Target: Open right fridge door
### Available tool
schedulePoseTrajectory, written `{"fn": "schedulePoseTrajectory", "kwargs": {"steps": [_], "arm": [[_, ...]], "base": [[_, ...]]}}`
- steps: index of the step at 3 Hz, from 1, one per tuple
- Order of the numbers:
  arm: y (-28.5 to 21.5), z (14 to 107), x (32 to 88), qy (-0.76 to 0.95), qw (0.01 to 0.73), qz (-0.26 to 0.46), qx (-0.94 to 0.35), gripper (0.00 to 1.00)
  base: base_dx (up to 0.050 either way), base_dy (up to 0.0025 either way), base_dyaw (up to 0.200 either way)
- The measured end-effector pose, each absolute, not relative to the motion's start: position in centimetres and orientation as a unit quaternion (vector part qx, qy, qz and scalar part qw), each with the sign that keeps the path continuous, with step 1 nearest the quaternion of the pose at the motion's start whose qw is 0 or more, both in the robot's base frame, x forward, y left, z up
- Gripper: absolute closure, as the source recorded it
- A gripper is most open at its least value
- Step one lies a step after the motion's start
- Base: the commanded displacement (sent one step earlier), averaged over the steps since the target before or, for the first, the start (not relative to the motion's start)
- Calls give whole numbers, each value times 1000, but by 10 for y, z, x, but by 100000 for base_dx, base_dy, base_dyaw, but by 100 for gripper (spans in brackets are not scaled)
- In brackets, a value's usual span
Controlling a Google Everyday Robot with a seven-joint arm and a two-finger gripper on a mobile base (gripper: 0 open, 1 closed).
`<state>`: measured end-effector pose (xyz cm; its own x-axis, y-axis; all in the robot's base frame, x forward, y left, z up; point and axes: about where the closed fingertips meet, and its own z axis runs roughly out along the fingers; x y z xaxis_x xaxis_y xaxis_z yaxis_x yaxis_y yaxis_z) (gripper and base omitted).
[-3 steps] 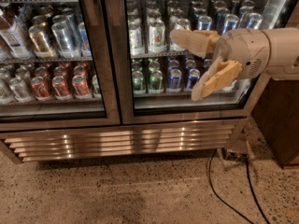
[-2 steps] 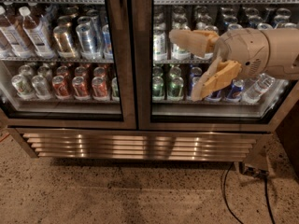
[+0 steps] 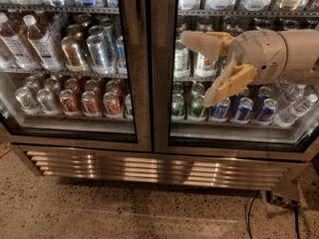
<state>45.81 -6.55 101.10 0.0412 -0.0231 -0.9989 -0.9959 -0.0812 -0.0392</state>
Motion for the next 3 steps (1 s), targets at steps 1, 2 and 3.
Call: {"fn": "schedulePoseTrajectory", "kwargs": {"steps": [1, 2, 3], "arm": [[-65, 1011, 458, 475, 483, 503, -536, 0], [-65, 1011, 458, 475, 483, 503, -536, 0], [-60, 1022, 458, 469, 487, 506, -535, 0]], "base": [[4997, 2, -63], [4954, -2, 72], [0, 0, 0]]}}
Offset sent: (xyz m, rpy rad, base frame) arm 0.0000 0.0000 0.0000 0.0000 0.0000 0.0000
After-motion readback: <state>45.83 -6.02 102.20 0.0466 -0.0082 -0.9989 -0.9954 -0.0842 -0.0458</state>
